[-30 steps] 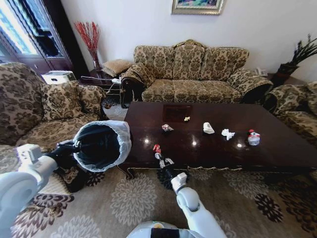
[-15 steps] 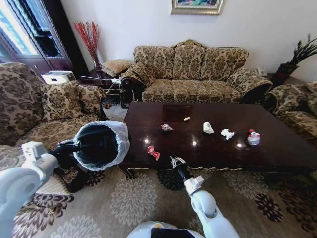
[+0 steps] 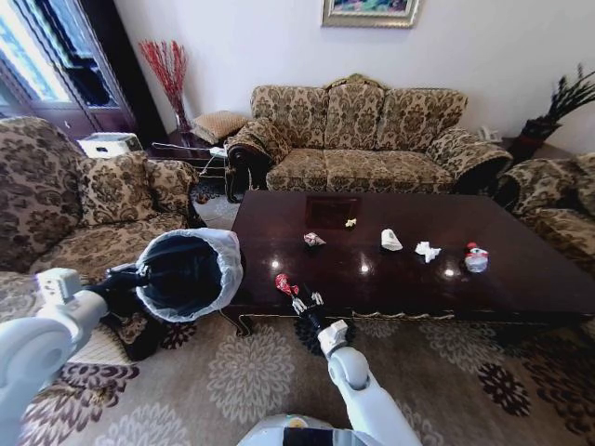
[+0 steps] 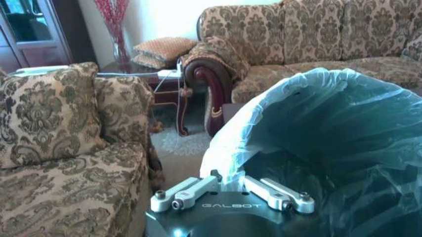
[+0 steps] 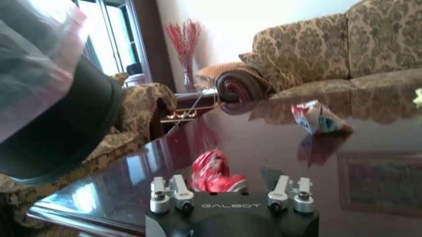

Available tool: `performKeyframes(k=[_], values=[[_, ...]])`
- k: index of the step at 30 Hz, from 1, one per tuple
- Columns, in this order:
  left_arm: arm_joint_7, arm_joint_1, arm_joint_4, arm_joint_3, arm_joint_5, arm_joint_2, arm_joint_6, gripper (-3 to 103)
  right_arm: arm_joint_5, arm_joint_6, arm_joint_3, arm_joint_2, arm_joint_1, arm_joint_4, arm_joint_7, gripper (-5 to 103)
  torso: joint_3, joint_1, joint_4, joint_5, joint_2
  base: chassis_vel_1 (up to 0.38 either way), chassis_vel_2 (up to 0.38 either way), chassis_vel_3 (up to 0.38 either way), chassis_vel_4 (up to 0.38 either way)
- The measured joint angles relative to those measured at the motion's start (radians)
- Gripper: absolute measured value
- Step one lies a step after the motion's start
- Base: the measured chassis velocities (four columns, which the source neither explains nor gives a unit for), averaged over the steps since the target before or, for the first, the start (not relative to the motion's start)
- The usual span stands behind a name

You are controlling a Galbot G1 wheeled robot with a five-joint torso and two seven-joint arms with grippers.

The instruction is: Move to the front of the table and place the trash on the table into the trash bin.

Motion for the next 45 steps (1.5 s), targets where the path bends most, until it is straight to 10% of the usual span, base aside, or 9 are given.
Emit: performKeyframes(k=[7, 31, 45], values=[[0.001, 0.004, -0.008, -0.001, 0.001, -0.003, -0.002, 0, 0.005, -0.025, -0.006, 0.016, 0.025, -0.052, 0.012, 90, 0.0, 0.0, 0.0, 0.0, 0.0, 0.0, 0.0, 0.0, 0.0], [0.007, -0.001, -0.001, 0.024, 0.023, -0.016, -0.022, 0, 0.049, -0.033, -0.013, 0.0, 0.045, -0.07, 0.009, 3, 0.0, 0.0, 0.0001, 0.0, 0.0, 0.0, 0.0, 0.0, 0.0], [0.004, -0.012, 0.006, 0.044, 0.024, -0.005, -0.023, 0, 0.084, 0.021, 0.025, -0.013, 0.013, -0.012, -0.013, 1, 0.0, 0.0, 0.0002, -0.0001, 0.0, 0.0, 0.0, 0.0, 0.0]])
